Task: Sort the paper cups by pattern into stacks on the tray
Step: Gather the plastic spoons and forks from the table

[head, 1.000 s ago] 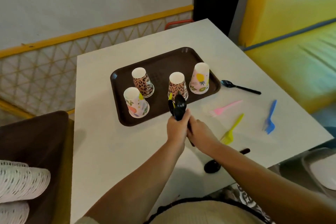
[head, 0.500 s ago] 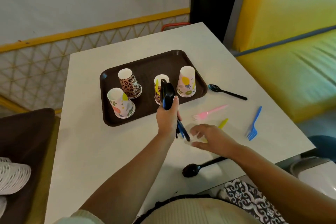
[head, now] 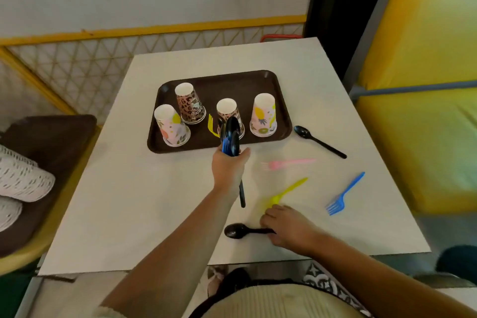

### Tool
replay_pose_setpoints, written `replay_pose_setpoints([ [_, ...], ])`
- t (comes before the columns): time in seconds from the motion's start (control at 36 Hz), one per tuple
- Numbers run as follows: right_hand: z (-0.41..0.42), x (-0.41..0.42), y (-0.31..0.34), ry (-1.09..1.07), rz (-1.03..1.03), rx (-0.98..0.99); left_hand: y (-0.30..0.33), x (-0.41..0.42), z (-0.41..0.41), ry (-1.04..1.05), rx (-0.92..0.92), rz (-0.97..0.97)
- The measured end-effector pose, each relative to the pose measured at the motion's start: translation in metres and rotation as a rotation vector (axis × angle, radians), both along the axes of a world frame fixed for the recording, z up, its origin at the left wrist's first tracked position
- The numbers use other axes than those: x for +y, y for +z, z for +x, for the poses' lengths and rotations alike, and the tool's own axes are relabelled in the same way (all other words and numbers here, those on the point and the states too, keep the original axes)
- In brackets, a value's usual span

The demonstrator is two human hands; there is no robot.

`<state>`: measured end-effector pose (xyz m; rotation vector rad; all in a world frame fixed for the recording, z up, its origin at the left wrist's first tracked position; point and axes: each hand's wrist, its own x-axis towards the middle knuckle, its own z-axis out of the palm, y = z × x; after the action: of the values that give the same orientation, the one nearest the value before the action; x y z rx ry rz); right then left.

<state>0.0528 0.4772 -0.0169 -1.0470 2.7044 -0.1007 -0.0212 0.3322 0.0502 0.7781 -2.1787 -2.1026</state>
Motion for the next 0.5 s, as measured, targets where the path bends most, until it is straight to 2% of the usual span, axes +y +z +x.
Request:
replay_pose_setpoints([
  [0.11,-0.002,0.006,0.003,0.03,-0.056,0.112,-0.004,0.001,0.011,0.076,-0.003,-0.001],
  [0.17,-0.004,0.01,0.011,-0.007,-0.159,0.074,-0.006,0.0,0.015,0.118,0.006,0.032],
  [0.22,-0.007,0.016,0.021,-0.065,-0.242,-0.046,-0.006,0.0,0.02,0.168,0.018,0.075],
  [0.33,-0.023,0.036,0.022,-0.145,-0.202,-0.137,-0.003,0.002,0.028,0.237,0.034,0.138],
  [0.5,-0.043,0.048,0.015,-0.184,-0.233,-0.114,0.0,0.004,0.04,0.258,-0.007,0.27],
])
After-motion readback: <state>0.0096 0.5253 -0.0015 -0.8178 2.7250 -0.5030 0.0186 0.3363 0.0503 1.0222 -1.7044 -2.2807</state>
